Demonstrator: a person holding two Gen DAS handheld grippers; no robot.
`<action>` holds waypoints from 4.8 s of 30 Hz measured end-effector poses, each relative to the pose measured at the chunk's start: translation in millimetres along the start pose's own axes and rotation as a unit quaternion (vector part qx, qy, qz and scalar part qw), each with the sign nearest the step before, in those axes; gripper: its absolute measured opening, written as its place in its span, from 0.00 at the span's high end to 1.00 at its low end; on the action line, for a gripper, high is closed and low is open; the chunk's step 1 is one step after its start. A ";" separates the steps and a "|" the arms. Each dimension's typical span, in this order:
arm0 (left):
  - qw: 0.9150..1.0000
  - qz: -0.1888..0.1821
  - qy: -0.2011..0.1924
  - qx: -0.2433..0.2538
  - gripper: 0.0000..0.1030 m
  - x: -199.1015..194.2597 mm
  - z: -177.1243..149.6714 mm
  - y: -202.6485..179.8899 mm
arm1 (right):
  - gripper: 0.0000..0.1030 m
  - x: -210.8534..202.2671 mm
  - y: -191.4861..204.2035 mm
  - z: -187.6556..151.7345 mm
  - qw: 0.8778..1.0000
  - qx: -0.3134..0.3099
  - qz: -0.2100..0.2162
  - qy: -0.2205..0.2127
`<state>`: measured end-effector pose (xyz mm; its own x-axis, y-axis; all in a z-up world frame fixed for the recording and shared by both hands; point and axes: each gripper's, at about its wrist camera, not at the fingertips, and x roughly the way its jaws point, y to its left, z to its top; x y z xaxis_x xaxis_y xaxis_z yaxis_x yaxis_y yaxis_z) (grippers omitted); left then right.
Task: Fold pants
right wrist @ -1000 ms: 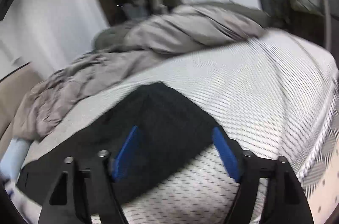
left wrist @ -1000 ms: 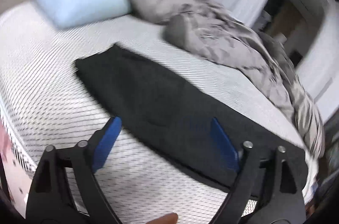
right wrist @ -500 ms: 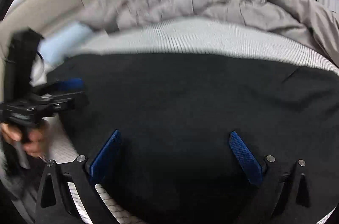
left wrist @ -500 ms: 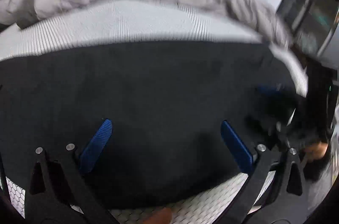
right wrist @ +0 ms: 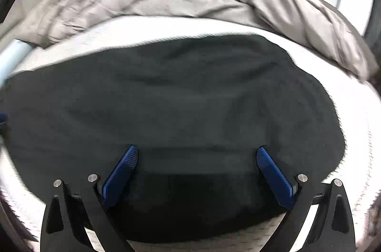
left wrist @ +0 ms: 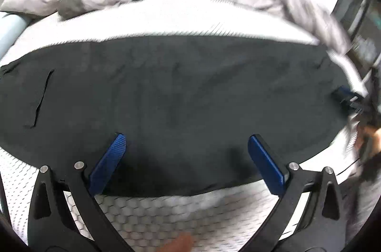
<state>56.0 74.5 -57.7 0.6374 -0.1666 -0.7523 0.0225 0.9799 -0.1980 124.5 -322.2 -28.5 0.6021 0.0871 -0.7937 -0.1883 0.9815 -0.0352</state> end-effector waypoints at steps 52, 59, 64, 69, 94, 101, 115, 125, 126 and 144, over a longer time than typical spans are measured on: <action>0.999 0.016 0.014 -0.029 0.01 92.1 127.5 -5.6 | 0.01 81.1 54.3 98.3 0.998 -0.039 0.031 0.033; 0.996 0.031 0.066 -0.058 0.01 154.6 130.7 6.3 | 0.01 133.0 130.0 104.0 0.990 -0.092 0.055 0.087; 0.996 0.011 0.049 -0.072 0.01 150.7 125.6 18.2 | 0.01 134.0 91.3 107.7 0.992 -0.098 -0.008 0.084; 0.997 0.017 0.049 -0.054 0.01 150.0 121.6 16.9 | 0.01 124.0 -12.3 99.5 0.987 0.008 -0.142 0.082; 0.993 0.009 0.079 0.083 0.01 130.2 74.7 -81.7 | 0.13 51.0 -6.8 34.1 0.995 -0.070 -0.029 0.063; 0.989 -0.068 0.064 0.118 0.01 93.5 50.3 -114.2 | 0.15 48.4 35.6 12.8 0.987 -0.119 0.089 0.068; 0.988 -0.046 0.069 0.128 0.01 86.1 28.6 -103.7 | 0.46 23.8 -31.3 -2.7 0.988 -0.145 -0.010 0.059; 0.978 -0.081 0.073 0.176 0.01 90.2 9.4 -168.0 | 0.46 34.5 78.6 -1.0 0.966 -0.208 0.145 0.050; 0.977 -0.083 0.066 0.185 0.01 88.3 5.6 -165.5 | 0.44 42.2 83.8 -4.7 0.964 -0.220 0.136 0.058; 1.000 0.024 0.002 0.005 0.37 -5.1 -3.2 69.4 | 0.32 25.3 102.1 16.5 0.969 -0.193 0.142 0.054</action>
<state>51.8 143.0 -69.6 0.6346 -0.1193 -0.7636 -0.0003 0.9880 -0.1546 133.2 -217.0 -42.1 0.4031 0.3064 -0.8623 -0.6235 0.7817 -0.0137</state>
